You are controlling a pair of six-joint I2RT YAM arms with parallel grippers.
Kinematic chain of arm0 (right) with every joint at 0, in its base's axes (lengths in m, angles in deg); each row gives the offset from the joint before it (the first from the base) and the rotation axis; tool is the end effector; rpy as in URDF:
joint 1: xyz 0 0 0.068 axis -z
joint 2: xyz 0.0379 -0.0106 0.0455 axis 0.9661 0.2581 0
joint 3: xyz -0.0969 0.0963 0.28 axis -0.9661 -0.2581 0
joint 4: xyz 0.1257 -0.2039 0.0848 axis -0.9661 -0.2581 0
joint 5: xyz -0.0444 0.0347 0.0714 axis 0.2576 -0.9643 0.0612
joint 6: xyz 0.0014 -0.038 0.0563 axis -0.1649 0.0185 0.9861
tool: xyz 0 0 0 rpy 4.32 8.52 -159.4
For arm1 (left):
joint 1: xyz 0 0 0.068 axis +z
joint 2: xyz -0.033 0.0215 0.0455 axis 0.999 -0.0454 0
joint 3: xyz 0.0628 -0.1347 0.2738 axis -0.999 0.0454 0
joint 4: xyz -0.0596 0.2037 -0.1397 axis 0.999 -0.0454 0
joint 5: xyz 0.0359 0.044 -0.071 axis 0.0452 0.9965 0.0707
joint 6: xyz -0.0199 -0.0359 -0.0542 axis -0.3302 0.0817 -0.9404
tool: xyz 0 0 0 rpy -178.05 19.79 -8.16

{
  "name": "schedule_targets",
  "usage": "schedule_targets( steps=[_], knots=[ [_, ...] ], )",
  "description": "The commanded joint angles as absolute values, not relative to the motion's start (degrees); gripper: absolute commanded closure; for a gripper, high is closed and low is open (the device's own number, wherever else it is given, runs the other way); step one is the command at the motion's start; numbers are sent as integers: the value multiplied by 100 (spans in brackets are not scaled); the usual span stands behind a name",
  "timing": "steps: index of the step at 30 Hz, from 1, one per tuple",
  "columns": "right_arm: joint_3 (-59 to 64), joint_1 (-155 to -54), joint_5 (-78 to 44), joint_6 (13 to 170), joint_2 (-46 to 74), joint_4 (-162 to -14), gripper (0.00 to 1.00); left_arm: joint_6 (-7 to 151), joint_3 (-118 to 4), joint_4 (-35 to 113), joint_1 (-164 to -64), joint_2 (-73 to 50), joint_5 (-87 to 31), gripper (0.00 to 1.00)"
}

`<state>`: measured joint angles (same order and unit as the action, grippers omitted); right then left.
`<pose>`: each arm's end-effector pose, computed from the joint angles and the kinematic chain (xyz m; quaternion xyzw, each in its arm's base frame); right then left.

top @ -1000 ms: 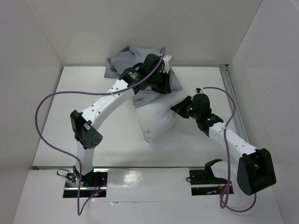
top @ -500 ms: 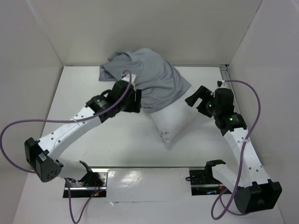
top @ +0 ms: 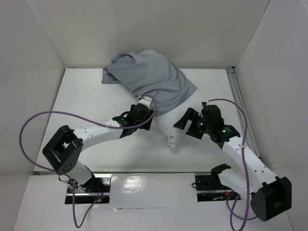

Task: Put the pillow into the pillowcase

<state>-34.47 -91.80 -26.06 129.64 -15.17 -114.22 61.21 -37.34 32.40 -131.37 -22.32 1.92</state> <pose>0.1620 0.0656 0.2760 0.1551 0.8849 0.3297 0.2901 0.2513 -0.2147 0.2561 0.0880 0.8844 -0.0928 0.4488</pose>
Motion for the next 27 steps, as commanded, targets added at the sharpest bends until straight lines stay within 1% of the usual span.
schedule_targets(
  steps=[1, 2, 3, 4, 6, 7, 8, 9, 10, 11, 12, 13, 16, 19, 22, 27],
  knots=[
    [-3489, -10068, -1984, 13460, -1179, -10695, 0, 6503, -4131, 4069, -12977, -2830, 416, 24],
    [-3489, -10332, -1648, 13539, -1055, -10694, 0, 6503, -4280, 4122, -12976, -2919, 311, 24],
    [-3489, -10804, -1314, 13662, -914, -10633, 0, 6555, -4342, 4122, -12907, -3007, 310, 24],
    [-3385, -11000, -754, 13741, -591, -10633, 0, 6556, -4395, 4122, -12906, -3069, 249, 24],
    [-3208, -11396, -398, 13795, -255, -10423, 0, 6609, -4501, 4122, -12906, -3218, 188, 24],
    [-3138, -11476, -127, 13795, 103, -10422, 7, 6609, -4588, 4122, -12906, -3219, 187, 24],
    [-2946, -11477, -11, 13795, 255, -10422, 21, 6609, -4667, 4122, -12906, -3271, 135, 24],
    [-2831, -11477, 103, 13743, 378, -10474, 45, 6670, -4668, 4122, -12906, -3272, 135, 24],
    [-2725, -11477, 174, 13655, 449, -10475, 74, 6722, -4668, 4070, -12906, -3272, 135, 24],
    [-2611, -11373, 175, 13550, 450, -10527, 100, 6723, -4720, 4069, -12906, -3220, 135, 24],
    [-2393, -11224, 175, 13244, 371, -10527, 100, 6775, -4721, 4069, -12906, -3167, 135, 21],
    [-2286, -11153, 70, 13102, 266, -10527, 100, 6776, -4721, 4009, -12906, -3053, 135, 15],
    [-1838, -10767, -526, 12602, -322, -10588, 100, 6889, -4598, 4008, -12906, -2799, 135, 9],
    [-1268, -10389, -853, 12285, -376, -11080, 100, 6995, -4545, 4130, -12854, -2718, -5, 11],
    [-1038, -10133, -1283, 12143, -376, -11257, 100, 7127, -4703, 4324, -12853, -2718, -164, 11],
    [-844, -9904, -1644, 12090, -376, -11371, 100, 7180, -5099, 4403, -12643, -3131, -515, 14]
  ],
)
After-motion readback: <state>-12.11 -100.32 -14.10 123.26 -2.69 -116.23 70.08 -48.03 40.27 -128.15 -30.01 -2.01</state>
